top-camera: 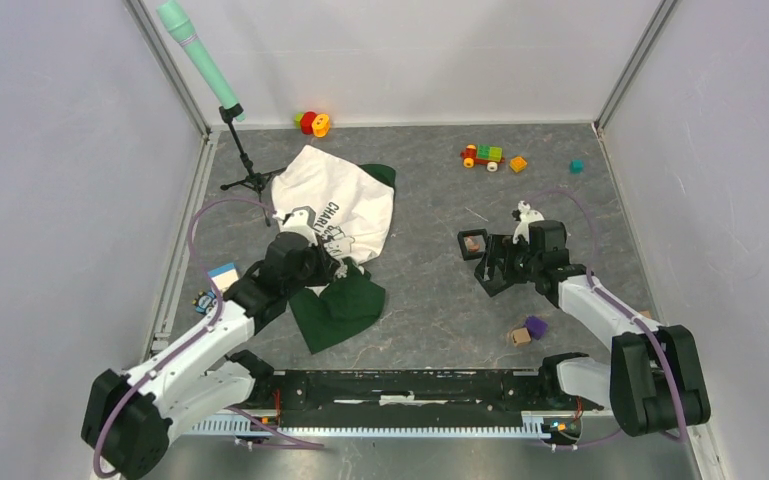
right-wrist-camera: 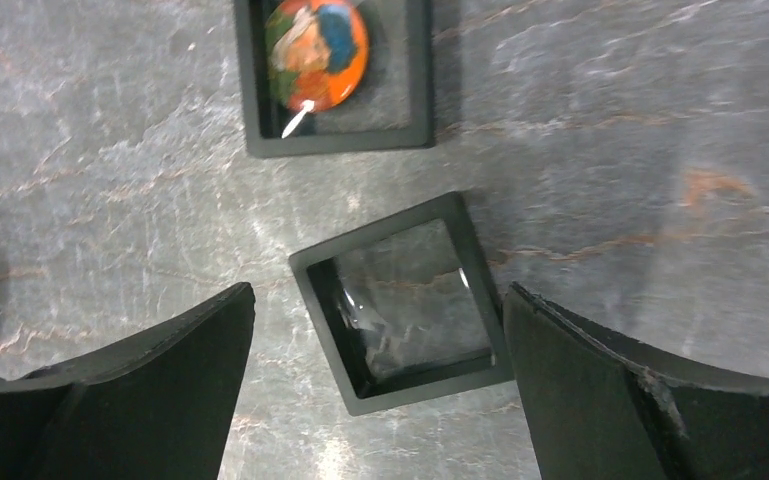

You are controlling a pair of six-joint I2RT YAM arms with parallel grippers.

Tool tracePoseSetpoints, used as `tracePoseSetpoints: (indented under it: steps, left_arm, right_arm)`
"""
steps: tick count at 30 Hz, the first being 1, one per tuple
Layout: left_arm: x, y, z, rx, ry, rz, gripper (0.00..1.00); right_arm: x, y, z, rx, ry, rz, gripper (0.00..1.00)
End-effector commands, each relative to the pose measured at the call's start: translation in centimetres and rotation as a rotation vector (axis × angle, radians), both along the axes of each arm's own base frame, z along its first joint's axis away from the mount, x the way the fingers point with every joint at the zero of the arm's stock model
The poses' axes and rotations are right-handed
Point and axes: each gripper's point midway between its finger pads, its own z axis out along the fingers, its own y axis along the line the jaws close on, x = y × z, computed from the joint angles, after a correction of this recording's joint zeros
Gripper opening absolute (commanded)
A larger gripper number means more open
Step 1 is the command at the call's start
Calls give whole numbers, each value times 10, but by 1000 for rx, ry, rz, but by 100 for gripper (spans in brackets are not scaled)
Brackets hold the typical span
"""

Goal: Remove the brooch from the garment

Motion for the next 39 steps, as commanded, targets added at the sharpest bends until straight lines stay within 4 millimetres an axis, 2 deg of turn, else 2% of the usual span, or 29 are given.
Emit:
tracePoseSetpoints:
  steps: [1,5,7,9,17,26,28,32,34,36,39]
  left_arm:
    - [-5,3,25,-7,-99,-41,2]
    - [-10,-15,36,-103,-123,-106,2]
    - [-14,-27,36,-128,-90,-165,2]
    - [-14,-31,34,-121,-70,-180,2]
    - [-16,-32,36,-132,-88,-195,2]
    - [-19,-30,38,-131,-92,-195,2]
    - [-19,-31,37,-128,-90,-202,2]
    - [-20,-32,37,-126,-93,-208,2]
    - [-20,-32,38,-125,-96,-209,2]
    - [-20,-32,39,-126,-99,-211,2]
    - [-21,-33,38,-125,-97,-215,2]
  right_arm:
    - [-1,27,7,124,-40,115,98]
    - [-11,34,2,125,-10,157,98]
    - [-16,37,-1,109,1,176,97]
    - [-19,39,-2,71,3,196,96]
    - [-18,35,-7,-163,27,207,90]
    - [-17,44,-5,-184,24,235,74]
    - [-17,47,-5,-186,25,246,76]
    - [-18,48,-6,-214,28,259,86]
    - [-18,49,-7,-226,30,261,88]
    - [-18,49,-8,-231,38,265,86]
    - [-18,51,-8,-228,36,266,79]
